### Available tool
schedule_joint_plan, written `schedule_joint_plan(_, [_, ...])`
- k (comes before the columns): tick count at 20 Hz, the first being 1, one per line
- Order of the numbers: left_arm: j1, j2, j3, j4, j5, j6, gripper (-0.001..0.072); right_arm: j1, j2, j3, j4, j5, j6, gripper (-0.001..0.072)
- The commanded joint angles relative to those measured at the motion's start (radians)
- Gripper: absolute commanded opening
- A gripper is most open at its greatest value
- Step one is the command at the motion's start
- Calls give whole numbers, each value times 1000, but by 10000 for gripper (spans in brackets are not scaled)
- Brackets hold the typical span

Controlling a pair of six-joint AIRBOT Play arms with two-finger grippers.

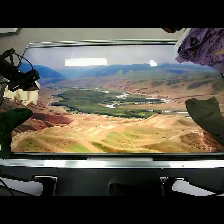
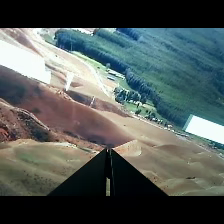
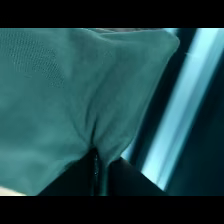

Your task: Fold the clothes and pants, and hang the long-sleeved shirts on hangers.

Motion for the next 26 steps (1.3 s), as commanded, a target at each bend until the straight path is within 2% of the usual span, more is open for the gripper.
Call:
schedule_joint_plan(1, [0,0,0,0,-2,1,16,-1,61,-188,-83,34,39,32])
schedule_joint_plan(10, [0,0,0,0,-2,1,16,-1,84,-367,-145,66,82,32])
schedule_joint_plan(18, [0,0,0,0,-1,1,17,-1,84,-380,-194,91,80,38])
schedule_joint_plan(22, [0,0,0,0,-3,1,17,0,85,-370,-270,63,36,218])
schedule_joint_plan(24, [0,0,0,0,-4,0,17,2,85,-316,-258,82,-20,467])
schedule_joint_plan(25, [0,0,0,0,-11,0,17,2,85,-281,-227,102,-64,523])
schedule_joint_plan(26, [0,1,0,0,-21,1,17,2,85,-238,-178,125,-95,522])
